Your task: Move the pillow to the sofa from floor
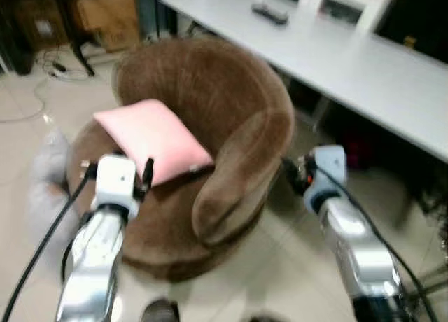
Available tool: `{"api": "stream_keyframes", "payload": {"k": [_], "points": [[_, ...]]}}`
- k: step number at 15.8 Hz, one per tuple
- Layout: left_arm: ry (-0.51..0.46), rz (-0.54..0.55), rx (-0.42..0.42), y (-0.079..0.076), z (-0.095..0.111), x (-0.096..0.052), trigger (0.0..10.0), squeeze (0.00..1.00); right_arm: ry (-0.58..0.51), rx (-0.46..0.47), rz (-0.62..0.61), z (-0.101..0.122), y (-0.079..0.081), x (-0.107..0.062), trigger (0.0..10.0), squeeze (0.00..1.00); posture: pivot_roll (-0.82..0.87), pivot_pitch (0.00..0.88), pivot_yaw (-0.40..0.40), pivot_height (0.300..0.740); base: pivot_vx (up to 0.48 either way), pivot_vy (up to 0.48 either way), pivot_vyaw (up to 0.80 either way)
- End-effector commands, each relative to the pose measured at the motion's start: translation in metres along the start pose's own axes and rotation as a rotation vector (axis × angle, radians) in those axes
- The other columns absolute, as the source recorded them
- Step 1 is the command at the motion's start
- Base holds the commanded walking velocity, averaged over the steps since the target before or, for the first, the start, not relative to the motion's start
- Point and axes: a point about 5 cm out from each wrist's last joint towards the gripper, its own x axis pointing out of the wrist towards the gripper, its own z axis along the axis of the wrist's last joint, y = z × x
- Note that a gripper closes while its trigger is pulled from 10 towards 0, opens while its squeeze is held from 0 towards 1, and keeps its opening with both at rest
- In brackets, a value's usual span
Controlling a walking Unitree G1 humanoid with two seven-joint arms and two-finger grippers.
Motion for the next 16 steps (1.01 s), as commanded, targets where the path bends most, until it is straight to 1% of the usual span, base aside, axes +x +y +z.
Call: {"api": "stream_keyframes", "payload": {"k": [1,3,6,8,10,12,14,16], "points": [[0.02,0.027,-0.005,0.004,-0.005,-0.007,10.0,0.0,-0.019,-0.013,0.014,0.008,0.004,0.004,10.0,0.0,0.1,0.0,-0.096,0.74,0.0,0.0,0.0],[0.019,0.053,-0.006,0.009,-0.005,-0.009,10.0,0.0,-0.023,-0.019,0.021,0.01,0.005,0.007,10.0,0.0,0.1,0.0,-0.101,0.74,0.0,0.0,0.0],[0.024,0.086,0.012,0.015,-0.008,-0.015,10.0,0.0,-0.025,-0.026,0.042,0.011,0.006,0.009,10.0,0.0,0.13,0.0,-0.14,0.74,0.0,0.0,0.0],[0.03,0.11,0.025,0.016,-0.009,-0.023,10.0,0.0,-0.007,-0.042,0.068,0.008,0.007,0.013,10.0,0.0,0.16,0.0,-0.172,0.74,0.0,0.0,0.0],[0.039,0.118,0.029,0.015,-0.01,-0.028,10.0,0.0,0.0,-0.053,0.092,0.008,0.011,0.015,10.0,0.0,0.16,0.0,-0.185,0.74,0.0,0.259,0.0],[0.039,0.12,0.032,0.015,-0.01,-0.03,10.0,0.0,0.004,-0.057,0.1,0.008,0.012,0.015,10.0,0.0,0.17,0.0,-0.191,0.74,0.0,0.262,0.0],[0.036,0.109,0.044,0.014,-0.009,-0.029,10.0,0.0,0.013,-0.055,0.093,0.004,0.011,0.015,10.0,0.0,0.18,0.0,-0.177,0.74,0.0,0.264,0.0],[0.028,0.066,0.05,0.012,-0.006,-0.021,10.0,0.0,0.006,-0.035,0.062,0.002,0.012,0.014,10.0,0.0,0.16,0.0,-0.111,0.74,0.0,0.263,0.0]]}}
